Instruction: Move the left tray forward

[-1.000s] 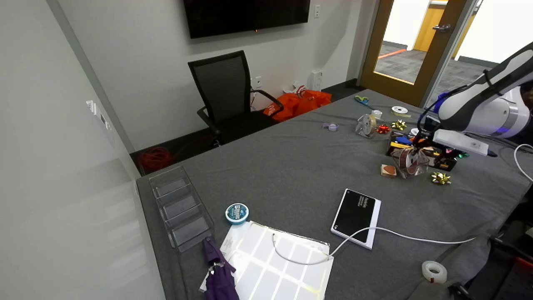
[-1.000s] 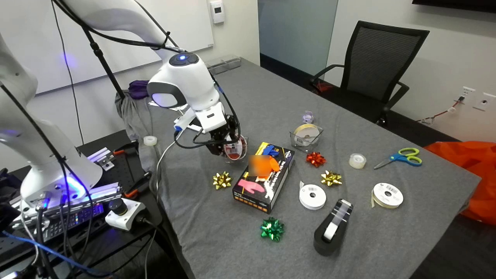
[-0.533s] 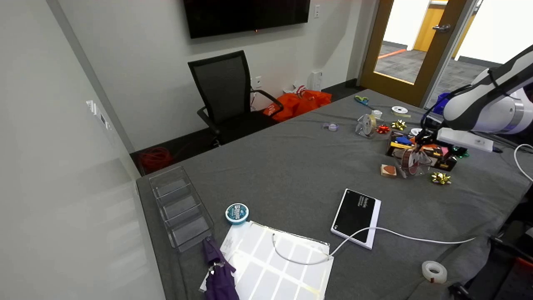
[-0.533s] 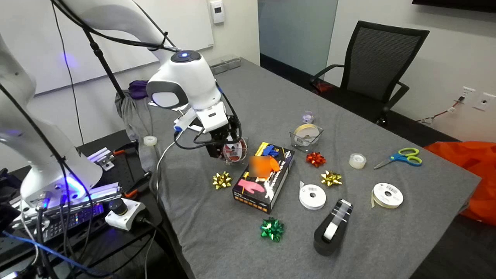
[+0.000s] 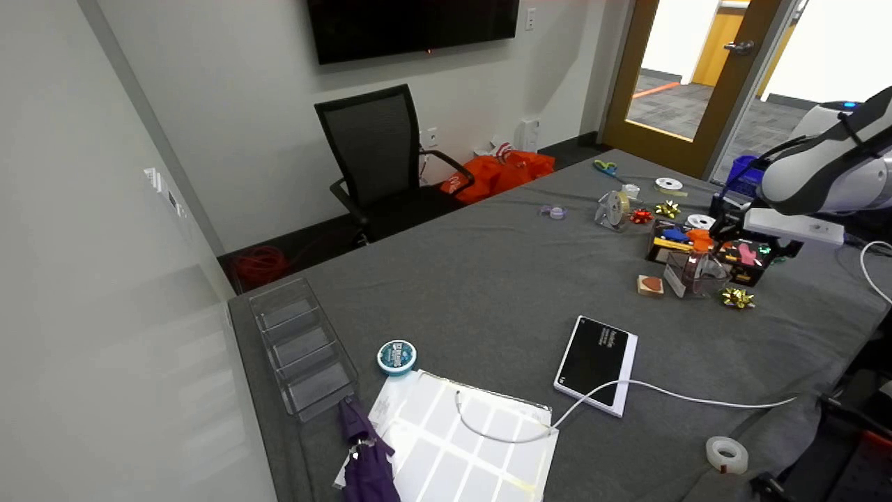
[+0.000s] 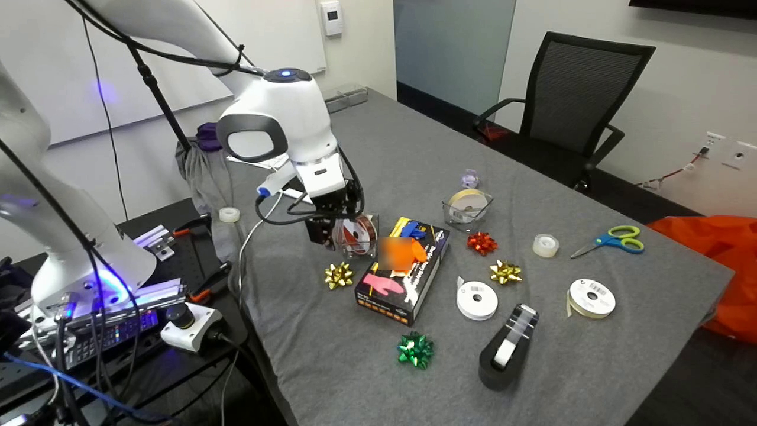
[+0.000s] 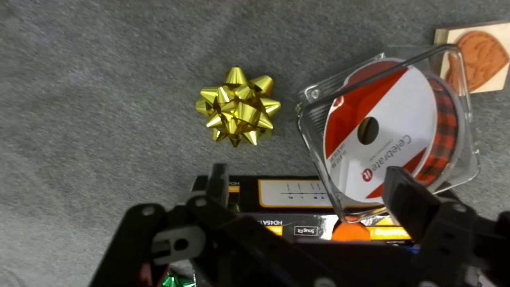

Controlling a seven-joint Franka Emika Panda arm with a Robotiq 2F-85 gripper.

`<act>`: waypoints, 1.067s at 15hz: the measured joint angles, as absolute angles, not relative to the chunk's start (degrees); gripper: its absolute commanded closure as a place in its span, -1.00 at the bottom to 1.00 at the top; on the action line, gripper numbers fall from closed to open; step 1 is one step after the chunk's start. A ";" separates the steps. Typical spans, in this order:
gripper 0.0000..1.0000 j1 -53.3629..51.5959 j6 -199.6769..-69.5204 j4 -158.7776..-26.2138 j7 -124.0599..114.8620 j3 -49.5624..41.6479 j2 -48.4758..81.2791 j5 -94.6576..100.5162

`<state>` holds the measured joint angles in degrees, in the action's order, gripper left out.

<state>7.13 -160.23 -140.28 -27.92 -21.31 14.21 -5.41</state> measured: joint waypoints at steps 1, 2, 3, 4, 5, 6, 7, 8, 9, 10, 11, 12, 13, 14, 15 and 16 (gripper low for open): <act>-1.00 5.62 -158.06 -140.28 -31.52 -22.82 13.45 -2.46; -1.00 4.30 -155.64 -140.25 -35.36 -23.88 12.50 0.30; -1.00 3.43 -153.25 -140.21 -38.74 -24.25 11.55 2.42; -1.00 2.84 -150.74 -140.19 -41.51 -24.08 10.40 3.67; -1.00 2.63 -148.44 -140.18 -43.17 -23.43 9.20 3.84; -1.00 2.69 -146.55 -140.18 -43.96 -22.46 8.09 3.38; -1.00 2.83 -145.04 -140.18 -44.10 -21.40 7.09 2.38; -1.00 3.01 -143.92 -140.20 -44.10 -20.35 6.24 1.13; -1.00 3.19 -143.14 -140.22 -44.04 -19.35 5.58 -0.30; -1.00 3.39 -142.57 -140.27 -43.96 -18.43 4.94 -1.67; -1.00 3.57 -141.97 -140.29 -43.84 -17.64 4.42 -2.91; -1.00 3.73 -141.40 -140.31 -43.72 -16.97 3.83 -3.92; -1.00 3.88 -141.02 -140.37 -43.68 -16.44 3.24 -4.60; -1.00 4.05 -140.87 -140.43 -43.68 -15.98 2.73 -5.01; -1.00 4.24 -140.78 -140.51 -43.68 -15.61 2.22 -5.19; -1.00 4.44 -140.74 -140.61 -43.68 -15.28 1.74 -5.25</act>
<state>4.44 -140.74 -140.61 -43.68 -15.28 1.74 -5.25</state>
